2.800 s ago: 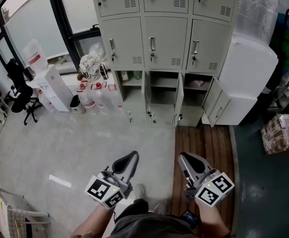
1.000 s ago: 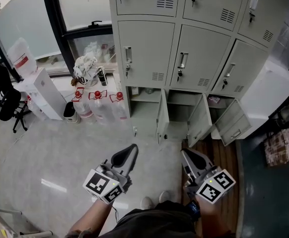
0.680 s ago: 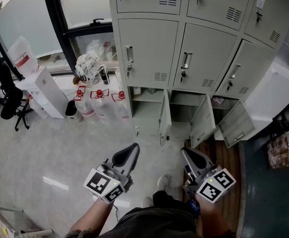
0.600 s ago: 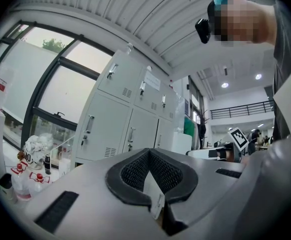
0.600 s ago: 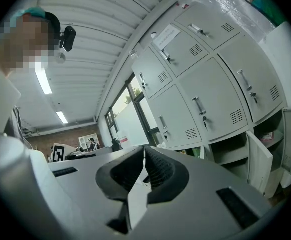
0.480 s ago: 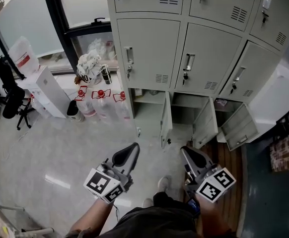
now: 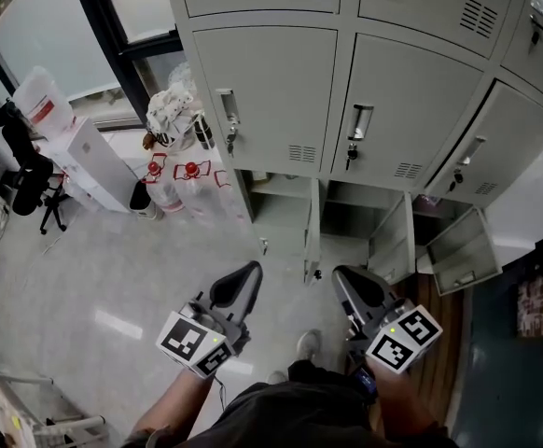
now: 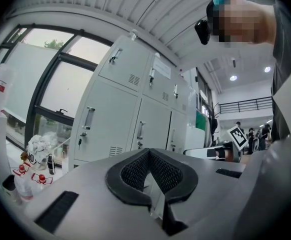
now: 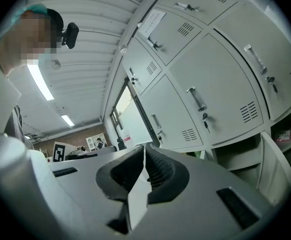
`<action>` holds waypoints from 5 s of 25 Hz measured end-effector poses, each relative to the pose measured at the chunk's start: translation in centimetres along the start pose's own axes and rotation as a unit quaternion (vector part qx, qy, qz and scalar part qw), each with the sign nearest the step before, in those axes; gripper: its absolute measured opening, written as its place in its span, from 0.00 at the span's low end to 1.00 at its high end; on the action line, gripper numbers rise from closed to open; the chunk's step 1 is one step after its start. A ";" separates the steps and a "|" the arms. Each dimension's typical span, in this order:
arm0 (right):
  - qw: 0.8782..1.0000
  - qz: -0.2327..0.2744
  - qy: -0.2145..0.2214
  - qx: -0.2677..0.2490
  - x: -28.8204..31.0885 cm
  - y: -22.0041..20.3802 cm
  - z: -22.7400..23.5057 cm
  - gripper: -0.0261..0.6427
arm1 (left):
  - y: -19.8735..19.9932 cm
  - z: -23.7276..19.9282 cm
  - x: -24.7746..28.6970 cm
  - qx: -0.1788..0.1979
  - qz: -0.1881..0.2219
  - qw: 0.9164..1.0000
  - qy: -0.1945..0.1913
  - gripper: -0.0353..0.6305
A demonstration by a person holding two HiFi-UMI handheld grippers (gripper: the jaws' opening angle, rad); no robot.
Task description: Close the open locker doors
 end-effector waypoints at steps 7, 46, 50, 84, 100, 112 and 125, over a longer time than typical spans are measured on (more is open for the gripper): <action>1.000 -0.010 0.011 0.015 1.4 0.4 4.6 0.06 | -1.4 -0.8 3.6 0.003 -0.022 1.000 0.020 0.06; 0.980 -0.034 -0.192 0.049 5.7 -8.6 8.3 0.10 | -6.6 -10.7 10.4 -0.045 -0.132 0.979 -0.150 0.06; 0.975 -0.043 -0.210 0.054 5.6 -10.1 8.5 0.13 | -7.0 -10.7 10.8 -0.047 -0.138 0.975 -0.169 0.06; 0.959 -0.094 -0.250 0.094 6.2 -16.7 9.3 0.14 | -11.6 -11.8 9.7 -0.077 -0.183 0.962 -0.188 0.06; 0.961 -0.115 -0.231 0.104 10.1 -17.9 7.3 0.14 | -10.5 -16.5 6.8 -0.090 -0.164 0.972 -0.145 0.06; 0.959 -0.120 -0.233 0.110 12.7 -18.6 6.2 0.14 | -9.5 -19.0 5.2 -0.090 -0.154 0.975 -0.134 0.06; 0.957 -0.128 -0.234 0.114 16.2 -19.3 5.4 0.14 | -8.4 -22.5 4.2 -0.092 -0.144 0.977 -0.127 0.06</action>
Point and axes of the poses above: the fingertips, and each gripper's own axes: x forward along the fingers, z to its right, y out of its top, the point moved 8 cm from there along -x, backward along the fingers, and after that the axes turned 9 degrees about z, right-handed, at the moved point
